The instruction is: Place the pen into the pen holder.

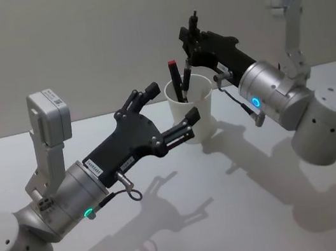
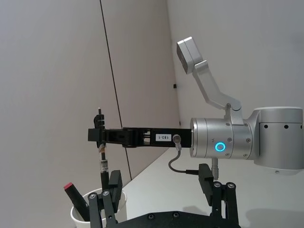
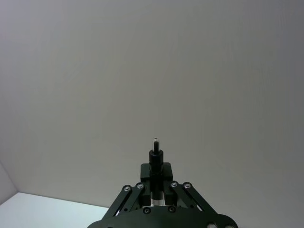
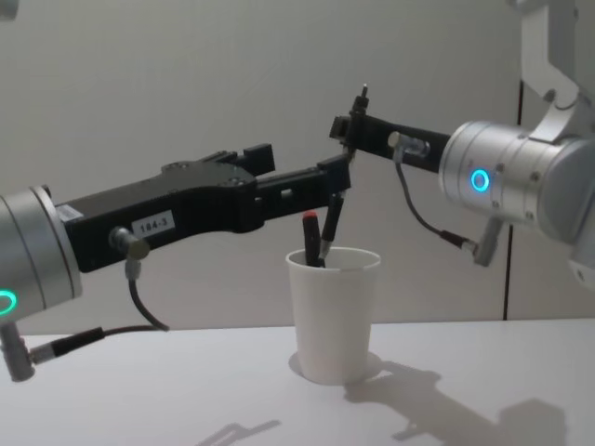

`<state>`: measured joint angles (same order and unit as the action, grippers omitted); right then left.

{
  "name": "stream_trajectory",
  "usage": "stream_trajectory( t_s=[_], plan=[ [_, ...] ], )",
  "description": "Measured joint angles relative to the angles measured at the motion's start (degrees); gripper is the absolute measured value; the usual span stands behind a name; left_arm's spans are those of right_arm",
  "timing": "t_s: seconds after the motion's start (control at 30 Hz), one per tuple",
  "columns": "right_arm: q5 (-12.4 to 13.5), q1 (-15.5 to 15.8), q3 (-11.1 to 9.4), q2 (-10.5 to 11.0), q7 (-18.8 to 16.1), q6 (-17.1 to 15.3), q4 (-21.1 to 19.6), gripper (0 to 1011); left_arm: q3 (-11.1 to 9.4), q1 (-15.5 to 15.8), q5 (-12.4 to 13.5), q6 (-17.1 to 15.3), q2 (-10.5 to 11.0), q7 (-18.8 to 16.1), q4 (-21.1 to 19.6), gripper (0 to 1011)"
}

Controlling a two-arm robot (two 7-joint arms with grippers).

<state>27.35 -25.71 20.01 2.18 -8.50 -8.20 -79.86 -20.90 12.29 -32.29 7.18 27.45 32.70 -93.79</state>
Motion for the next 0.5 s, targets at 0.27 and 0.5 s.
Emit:
stream_trajectory(
  t_s=[0.27, 0.5],
  plan=[
    [-1.8, -0.9, 0.3, -0.5, 0.3, -0.8, 1.1, 131, 0.0, 0.0, 0.0, 0.0, 0.0, 0.0, 0.0, 1001],
    [-3.3, -1.7, 0.4, -0.8, 0.3, -0.8, 2.0, 131, 0.0, 0.0, 0.0, 0.0, 0.0, 0.0, 0.0, 1001]
  ],
)
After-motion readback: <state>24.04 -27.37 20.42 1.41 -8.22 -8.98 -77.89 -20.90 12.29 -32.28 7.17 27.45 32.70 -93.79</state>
